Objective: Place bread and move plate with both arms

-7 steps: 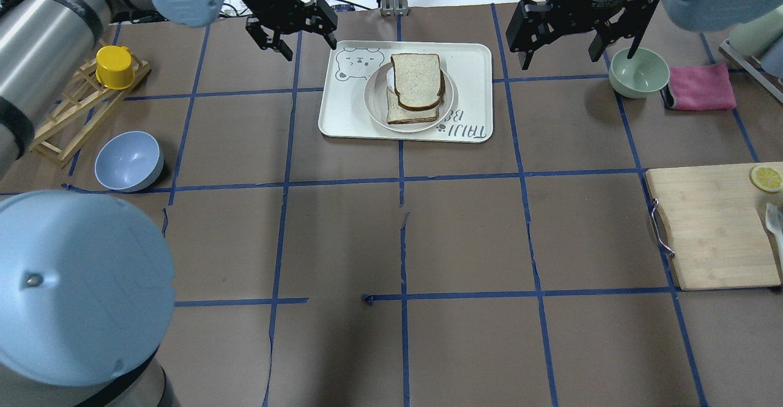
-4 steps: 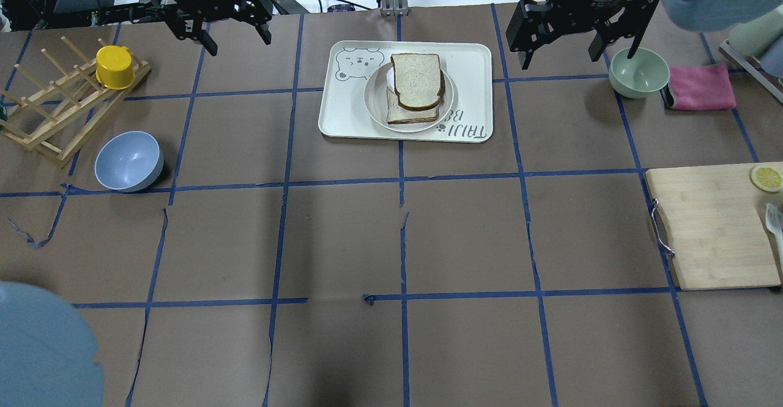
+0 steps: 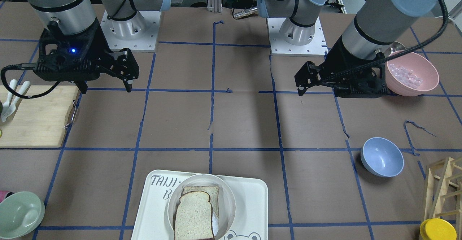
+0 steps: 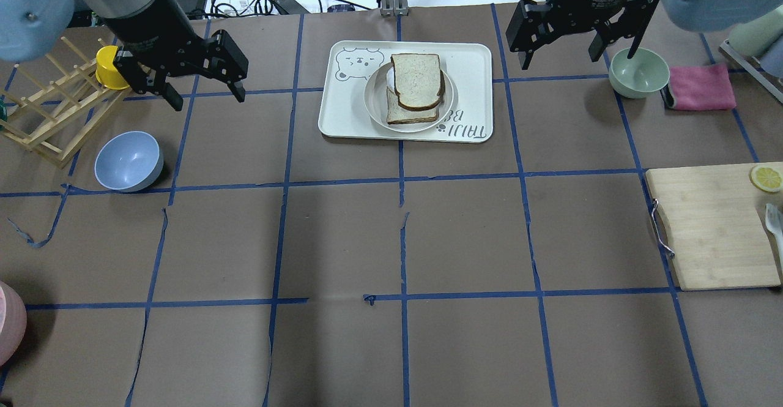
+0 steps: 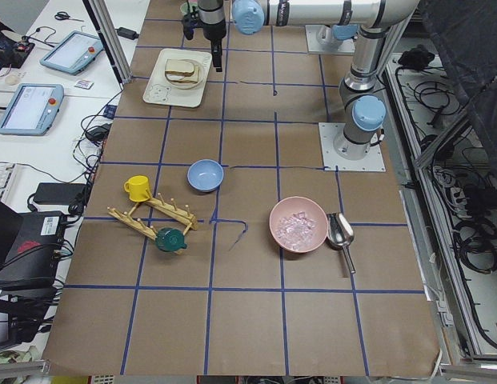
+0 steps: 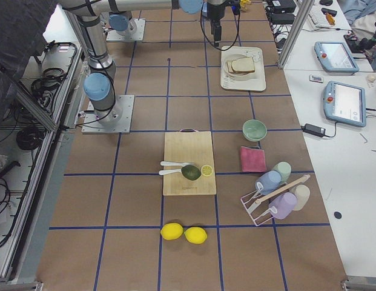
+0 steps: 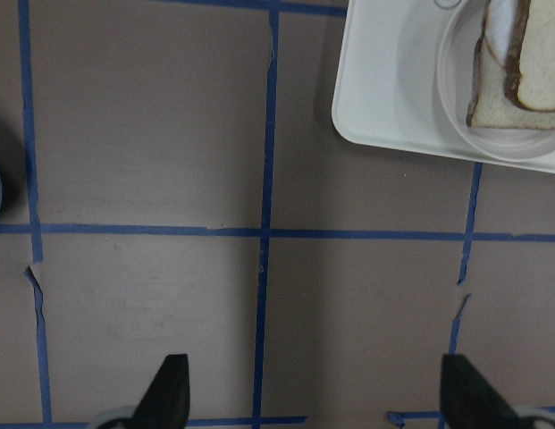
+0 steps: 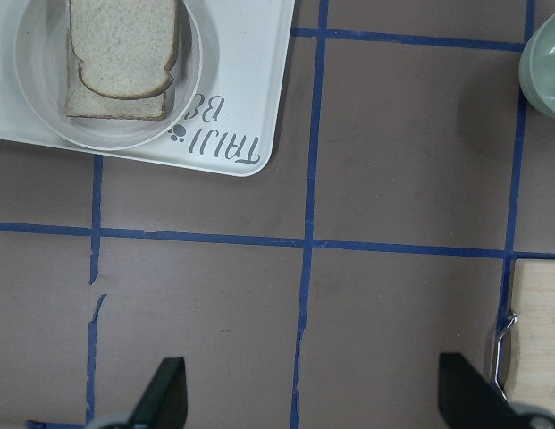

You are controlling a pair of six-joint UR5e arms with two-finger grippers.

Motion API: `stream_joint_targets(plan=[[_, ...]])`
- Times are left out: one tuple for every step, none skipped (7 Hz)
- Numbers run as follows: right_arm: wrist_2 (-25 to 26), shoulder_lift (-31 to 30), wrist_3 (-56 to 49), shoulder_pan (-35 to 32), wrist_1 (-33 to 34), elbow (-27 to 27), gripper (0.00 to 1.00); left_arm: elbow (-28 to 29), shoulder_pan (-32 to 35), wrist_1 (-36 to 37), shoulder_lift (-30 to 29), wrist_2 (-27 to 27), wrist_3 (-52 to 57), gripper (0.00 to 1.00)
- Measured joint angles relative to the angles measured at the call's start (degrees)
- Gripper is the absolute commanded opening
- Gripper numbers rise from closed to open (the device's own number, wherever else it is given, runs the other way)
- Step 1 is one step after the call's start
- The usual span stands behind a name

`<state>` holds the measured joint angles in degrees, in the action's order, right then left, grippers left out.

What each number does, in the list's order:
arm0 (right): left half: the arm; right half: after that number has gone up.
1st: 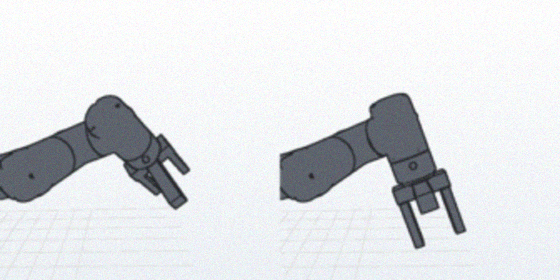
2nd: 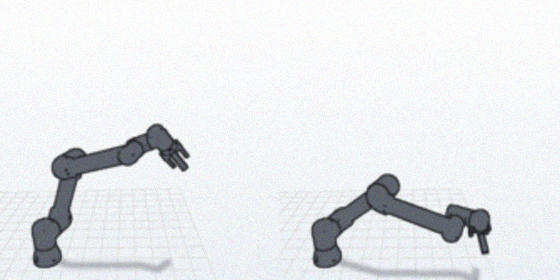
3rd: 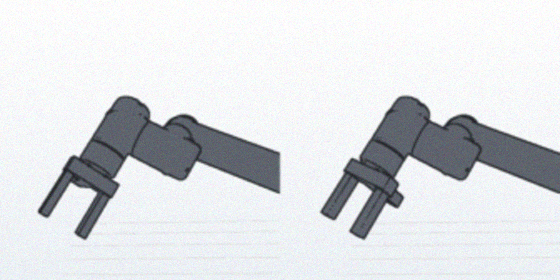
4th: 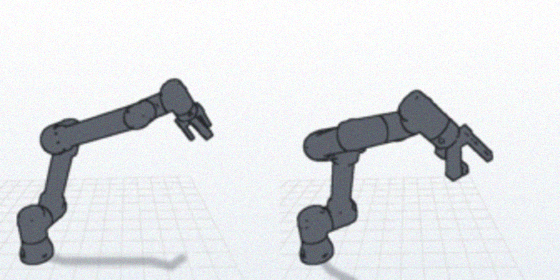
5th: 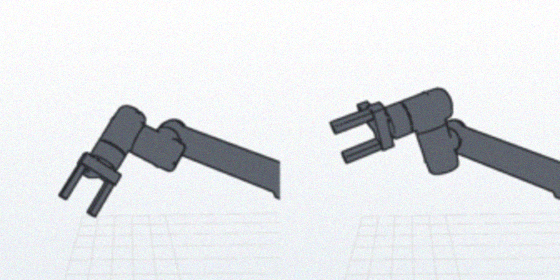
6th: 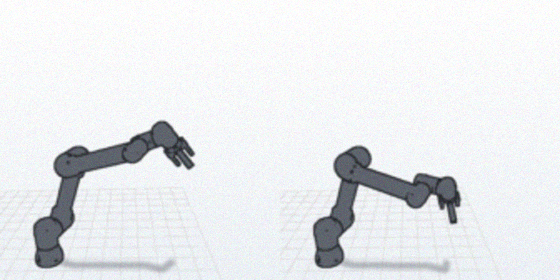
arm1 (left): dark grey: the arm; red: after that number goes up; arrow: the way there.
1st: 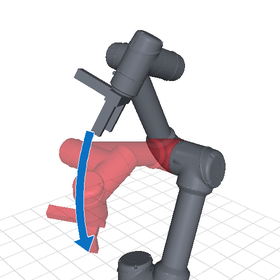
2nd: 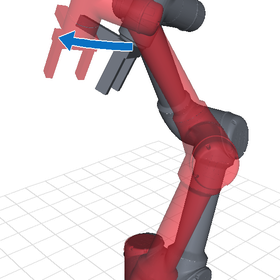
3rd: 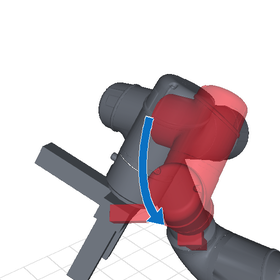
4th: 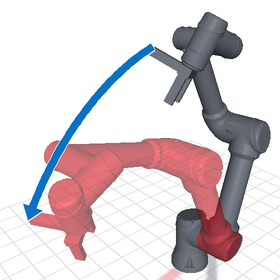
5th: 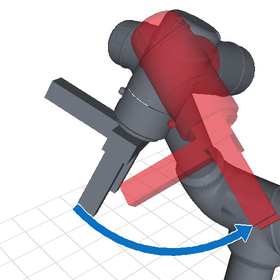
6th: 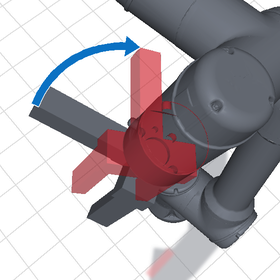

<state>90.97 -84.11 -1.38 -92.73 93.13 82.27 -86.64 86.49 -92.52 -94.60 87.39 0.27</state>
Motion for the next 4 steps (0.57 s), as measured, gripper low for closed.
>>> stream_joint_targets(plan=[[0.0,0.0,0.0,0.0,0.0,0.0,1.0,-2.5,0.1,-0.1,2.8,2.3,-0.5,1.0],[0.0,0.0,0.0,0.0,0.0,0.0,1.0,-4.0,0.2,-0.3,4.5,3.3,-1.4,1.0],[0.0,0.0,0.0,0.0,0.0,0.0,1.0,-4.7,0.3,-0.3,5.2,3.7,-2.4,1.0],[0.0,0.0,0.0,0.0,0.0,0.0,1.0,-5.1,0.3,-0.2,5.6,3.8,-2.9,1.0]])
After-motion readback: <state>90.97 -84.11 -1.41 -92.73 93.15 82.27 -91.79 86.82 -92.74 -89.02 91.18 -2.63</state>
